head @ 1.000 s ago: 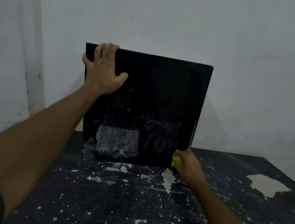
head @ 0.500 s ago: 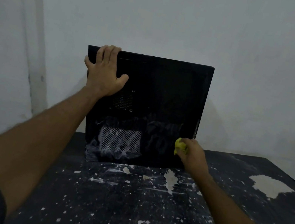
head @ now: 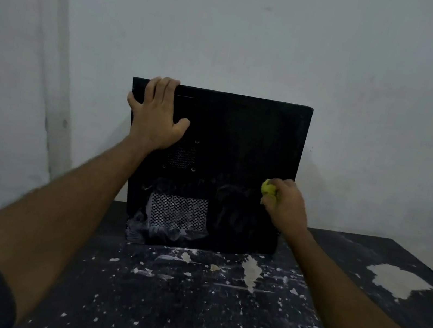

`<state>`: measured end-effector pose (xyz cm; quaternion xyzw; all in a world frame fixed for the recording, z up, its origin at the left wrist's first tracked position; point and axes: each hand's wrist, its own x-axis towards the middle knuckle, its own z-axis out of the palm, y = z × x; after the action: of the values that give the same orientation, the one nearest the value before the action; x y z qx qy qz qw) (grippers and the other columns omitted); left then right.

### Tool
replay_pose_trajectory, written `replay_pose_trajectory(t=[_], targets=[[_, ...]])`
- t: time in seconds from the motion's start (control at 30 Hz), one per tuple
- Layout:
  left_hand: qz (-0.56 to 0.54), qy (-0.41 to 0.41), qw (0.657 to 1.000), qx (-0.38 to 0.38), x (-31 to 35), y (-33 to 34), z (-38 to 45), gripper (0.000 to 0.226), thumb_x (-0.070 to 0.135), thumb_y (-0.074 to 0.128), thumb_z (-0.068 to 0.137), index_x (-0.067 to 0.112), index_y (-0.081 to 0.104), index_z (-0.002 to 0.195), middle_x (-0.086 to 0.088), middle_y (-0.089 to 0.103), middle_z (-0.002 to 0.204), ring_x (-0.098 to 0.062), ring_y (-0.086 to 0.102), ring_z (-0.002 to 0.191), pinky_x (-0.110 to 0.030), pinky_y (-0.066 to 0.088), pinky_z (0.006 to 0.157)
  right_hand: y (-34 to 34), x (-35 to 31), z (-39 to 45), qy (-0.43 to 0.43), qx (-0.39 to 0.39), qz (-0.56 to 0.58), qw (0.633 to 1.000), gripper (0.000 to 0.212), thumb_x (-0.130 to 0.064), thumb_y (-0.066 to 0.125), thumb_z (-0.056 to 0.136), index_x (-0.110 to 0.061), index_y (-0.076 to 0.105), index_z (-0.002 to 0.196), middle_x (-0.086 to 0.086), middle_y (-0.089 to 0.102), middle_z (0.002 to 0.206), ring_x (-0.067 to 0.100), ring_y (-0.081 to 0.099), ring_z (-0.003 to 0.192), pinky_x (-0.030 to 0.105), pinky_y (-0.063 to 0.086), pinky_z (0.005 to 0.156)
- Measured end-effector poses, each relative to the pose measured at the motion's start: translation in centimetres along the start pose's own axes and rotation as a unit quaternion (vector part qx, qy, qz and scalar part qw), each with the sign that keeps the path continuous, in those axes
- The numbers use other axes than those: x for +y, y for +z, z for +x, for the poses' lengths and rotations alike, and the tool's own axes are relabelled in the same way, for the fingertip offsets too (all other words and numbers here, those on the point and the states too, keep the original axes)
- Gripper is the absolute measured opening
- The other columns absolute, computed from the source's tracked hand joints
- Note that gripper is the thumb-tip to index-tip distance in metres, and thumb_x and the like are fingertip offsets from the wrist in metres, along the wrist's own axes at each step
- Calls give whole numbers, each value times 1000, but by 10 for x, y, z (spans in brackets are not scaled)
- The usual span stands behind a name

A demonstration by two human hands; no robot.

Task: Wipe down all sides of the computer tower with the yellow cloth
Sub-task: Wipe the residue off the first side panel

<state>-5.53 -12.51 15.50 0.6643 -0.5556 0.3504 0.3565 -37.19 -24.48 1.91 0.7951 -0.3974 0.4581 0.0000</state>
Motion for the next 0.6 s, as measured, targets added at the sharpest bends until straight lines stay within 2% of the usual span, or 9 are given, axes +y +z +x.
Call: replay_pose_trajectory(t=[0.07,0.1,0.2,0.27,0.3,0.37,0.43,0.5,0.6], targets=[[1,4,1000,-3,-2,0,1,83,54,46,79,17,30,152,-3,30,156,-26,21,148,-73,19,110,0,2,0,-43,-83,-43,995,34,-16,78,75,-13,71,108,8,56,99,31,60,85,32,42,69],[0,2,1000,-4,-2,-1,0,83,54,46,79,17,30,152,-3,30,156,-25,21,149,-73,18,110,-3,3,3,-22,-92,-48,994,34,-19,78,74,-13,71,107,7,56,98,33,61,85,32,42,68],[0,-3,1000,-4,1,-1,1,83,54,46,79,18,29,152,-2,29,157,-25,20,150,-74,17,111,-6,-6,14,41,10,-5,999,36,-20,75,76,-10,70,110,11,57,100,33,59,83,32,42,69],[-2,-4,1000,-4,1,1,1,83,53,46,80,18,29,152,-2,29,157,-25,20,150,-74,17,111,2,-20,10,-5,-14,-2,1000,35,-15,75,80,-11,69,114,11,56,105,33,60,87,35,47,72],[-2,-3,1000,-4,1,1,1,83,53,46,80,18,29,152,-2,29,157,-24,20,150,-74,18,111,7,-21,7,-35,-54,-13,998,34,-15,75,80,-12,69,114,9,55,105,33,60,89,35,47,72],[-1,0,1000,-7,-1,0,1,83,54,46,79,19,29,152,-1,30,158,-24,20,150,-72,19,110,5,-18,10,-31,-88,-21,995,32,-17,76,78,-13,70,110,6,53,102,34,61,88,33,44,71],[-2,-1,1000,-7,-2,0,2,83,53,46,79,19,29,152,-1,30,158,-23,20,150,-72,20,110,1,-15,20,27,-6,0,1000,32,-18,77,79,-10,70,109,8,56,102,29,58,82,31,41,69],[-3,-1,1000,-2,-1,1,1,82,53,46,79,18,30,152,-2,31,157,-24,21,149,-71,20,110,4,-20,20,16,21,12,1000,32,-16,74,83,-9,68,114,10,56,106,23,54,81,31,41,69],[-5,0,1000,0,-1,2,1,81,52,46,80,18,30,152,-2,31,157,-23,21,149,-71,20,111,11,-23,10,-63,-80,-25,994,33,-14,73,82,-12,69,115,7,55,108,28,60,89,35,49,74]])
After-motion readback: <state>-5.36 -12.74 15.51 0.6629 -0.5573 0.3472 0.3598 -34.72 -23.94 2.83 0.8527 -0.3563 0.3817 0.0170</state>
